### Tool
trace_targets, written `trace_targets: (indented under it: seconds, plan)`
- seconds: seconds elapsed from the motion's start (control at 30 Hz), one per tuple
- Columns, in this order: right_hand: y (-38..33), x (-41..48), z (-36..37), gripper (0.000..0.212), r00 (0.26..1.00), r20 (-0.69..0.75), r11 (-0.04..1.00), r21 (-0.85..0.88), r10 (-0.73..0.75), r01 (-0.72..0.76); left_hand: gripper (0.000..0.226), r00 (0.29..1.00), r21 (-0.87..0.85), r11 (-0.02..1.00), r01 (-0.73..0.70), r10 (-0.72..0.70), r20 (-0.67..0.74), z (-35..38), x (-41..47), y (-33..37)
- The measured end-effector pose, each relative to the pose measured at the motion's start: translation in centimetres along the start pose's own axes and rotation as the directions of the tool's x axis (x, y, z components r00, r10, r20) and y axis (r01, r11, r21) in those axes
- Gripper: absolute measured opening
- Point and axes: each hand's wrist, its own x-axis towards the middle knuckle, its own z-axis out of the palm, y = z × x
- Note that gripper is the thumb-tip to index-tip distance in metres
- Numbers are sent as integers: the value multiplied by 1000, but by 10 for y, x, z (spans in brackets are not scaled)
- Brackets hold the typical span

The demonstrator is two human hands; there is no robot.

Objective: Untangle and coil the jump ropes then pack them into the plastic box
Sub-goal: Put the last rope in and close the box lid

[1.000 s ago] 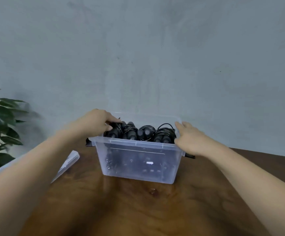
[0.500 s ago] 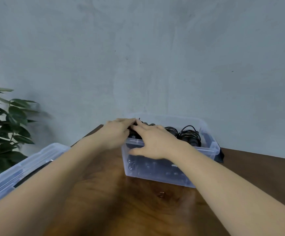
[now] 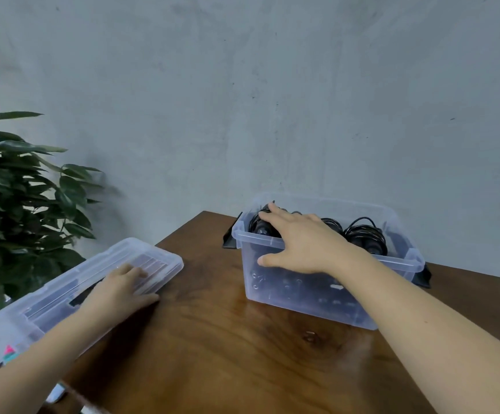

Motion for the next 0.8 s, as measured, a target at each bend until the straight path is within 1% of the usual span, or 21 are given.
trace_targets:
  seconds: [0.13,0.2,0.3,0.47,0.5,0.6,0.7,0.8]
  plan:
    - [0,1,2,100,1000,-13,1000,0,-2,2,30,985,74,995,-73,83,-150,16,-8,-22]
    - [1,1,2,100,1000,-14,1000,0,2,-2,28,987,123,991,-56,74,-143,15,-10,-17]
    - [1,0,2,100,1000,-11,1000,4,8,-8,26,992,136,990,-24,41,-122,12,-6,-9]
    - [2,-1,1,100,1000,5,1000,19,8,-8,6,972,47,999,-8,18,-232,-14,2,16]
    - [1,-1,0,100,1000,7,1000,20,8,-8,9,965,33,999,-21,29,-260,-24,4,23]
    - [1,-1,-1,101,1000,8,1000,29,5,-5,17,917,31,983,-181,180,-357,-57,8,52]
    - [0,-3,-2,107,1000,6,999,41,5,-5,16,820,18,930,-367,333,-465,-91,7,98]
    - [-2,-7,-9,120,998,25,988,136,65,-68,19,724,-32,841,-541,445,-527,-118,7,149]
